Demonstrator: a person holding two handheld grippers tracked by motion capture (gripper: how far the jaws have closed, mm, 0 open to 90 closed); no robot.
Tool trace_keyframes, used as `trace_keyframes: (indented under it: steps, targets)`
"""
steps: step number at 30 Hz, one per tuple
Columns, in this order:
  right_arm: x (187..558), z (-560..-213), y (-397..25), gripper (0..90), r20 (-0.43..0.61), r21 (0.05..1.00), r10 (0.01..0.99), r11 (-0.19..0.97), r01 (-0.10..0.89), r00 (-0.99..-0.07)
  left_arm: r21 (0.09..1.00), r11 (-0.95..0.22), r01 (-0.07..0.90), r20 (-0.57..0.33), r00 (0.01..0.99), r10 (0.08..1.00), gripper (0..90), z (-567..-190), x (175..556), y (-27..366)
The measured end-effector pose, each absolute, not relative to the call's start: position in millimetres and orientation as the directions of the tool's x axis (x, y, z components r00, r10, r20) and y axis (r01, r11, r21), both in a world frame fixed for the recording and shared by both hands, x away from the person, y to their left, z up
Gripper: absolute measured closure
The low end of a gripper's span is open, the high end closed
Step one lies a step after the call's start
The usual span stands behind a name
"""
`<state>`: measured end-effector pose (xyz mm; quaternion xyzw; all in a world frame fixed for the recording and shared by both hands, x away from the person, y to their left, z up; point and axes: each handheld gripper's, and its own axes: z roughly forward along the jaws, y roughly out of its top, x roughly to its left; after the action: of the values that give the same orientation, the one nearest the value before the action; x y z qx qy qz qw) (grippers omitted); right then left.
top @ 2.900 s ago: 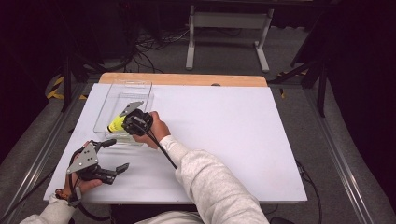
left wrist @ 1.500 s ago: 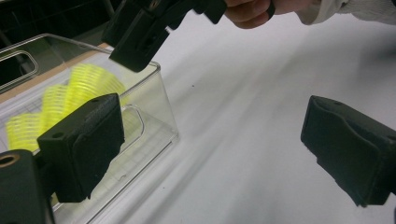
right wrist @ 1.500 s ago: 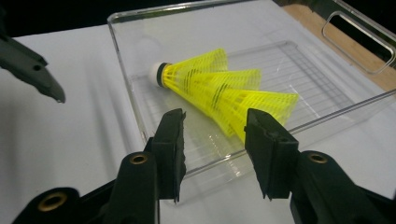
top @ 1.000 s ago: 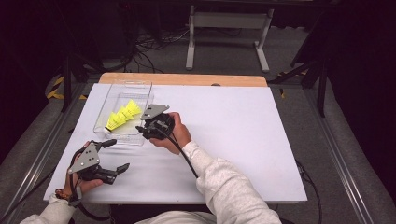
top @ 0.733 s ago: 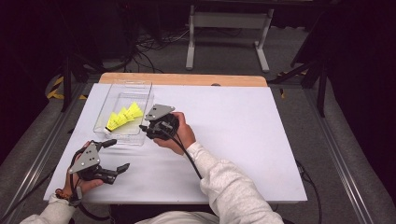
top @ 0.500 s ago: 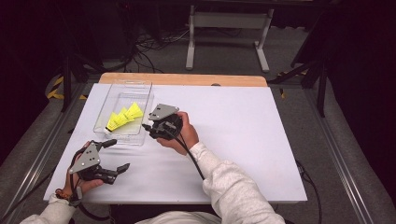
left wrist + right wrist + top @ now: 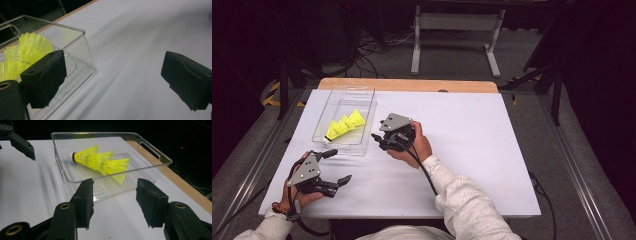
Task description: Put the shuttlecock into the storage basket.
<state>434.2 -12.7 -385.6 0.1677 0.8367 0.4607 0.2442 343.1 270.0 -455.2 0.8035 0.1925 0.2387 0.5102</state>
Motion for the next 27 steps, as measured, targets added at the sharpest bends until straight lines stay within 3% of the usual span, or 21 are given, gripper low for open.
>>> trace_keyframes:
  steps: [27]
  targets:
    - [436,-384,-43,39.4,-0.253,0.872,0.561,0.486,0.066,-0.788,0.909,-0.41,0.069,0.188,0.812,0.553,7.1,-456,343,270]
